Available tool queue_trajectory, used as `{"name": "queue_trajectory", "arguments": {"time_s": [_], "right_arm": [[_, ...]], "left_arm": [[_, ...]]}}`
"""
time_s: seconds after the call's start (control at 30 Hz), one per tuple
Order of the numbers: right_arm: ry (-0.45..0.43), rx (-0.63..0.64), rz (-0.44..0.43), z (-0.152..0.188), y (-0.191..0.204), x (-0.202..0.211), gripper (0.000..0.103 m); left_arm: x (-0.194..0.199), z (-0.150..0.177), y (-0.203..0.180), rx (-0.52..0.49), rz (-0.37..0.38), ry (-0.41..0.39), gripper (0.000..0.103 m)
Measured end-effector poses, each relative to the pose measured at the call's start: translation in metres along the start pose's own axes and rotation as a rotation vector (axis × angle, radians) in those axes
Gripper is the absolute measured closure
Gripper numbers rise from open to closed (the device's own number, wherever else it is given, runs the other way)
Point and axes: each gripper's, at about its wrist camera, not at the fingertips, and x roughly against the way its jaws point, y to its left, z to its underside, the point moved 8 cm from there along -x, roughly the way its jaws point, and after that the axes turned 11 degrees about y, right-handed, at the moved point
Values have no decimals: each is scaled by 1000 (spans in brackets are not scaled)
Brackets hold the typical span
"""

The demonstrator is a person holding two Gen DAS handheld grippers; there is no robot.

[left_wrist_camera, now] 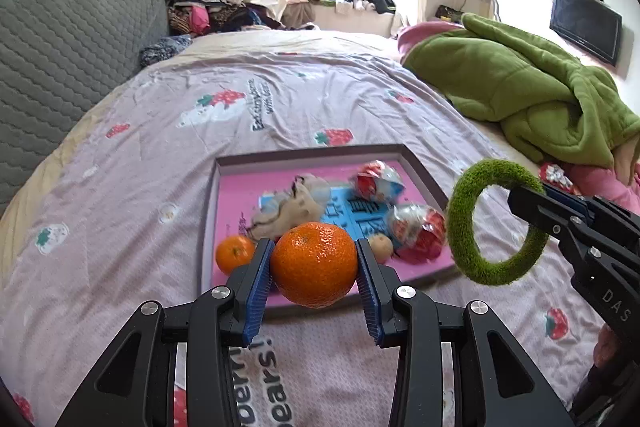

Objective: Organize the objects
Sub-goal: 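Lift the green ring and orange and carry them over the tray with both tools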

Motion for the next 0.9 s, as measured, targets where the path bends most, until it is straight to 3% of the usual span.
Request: {"name": "queue_trajectory", "arguments": {"time_s": [0.5, 0.9], "right_arm": [[-30, -14, -17, -36, 5, -12, 88], [-69, -64, -34, -41, -21, -26, 88]], "left_arm": [[1, -30, 19, 13, -17, -40, 62], [-8, -51, 40, 42, -43, -77, 62]]}}
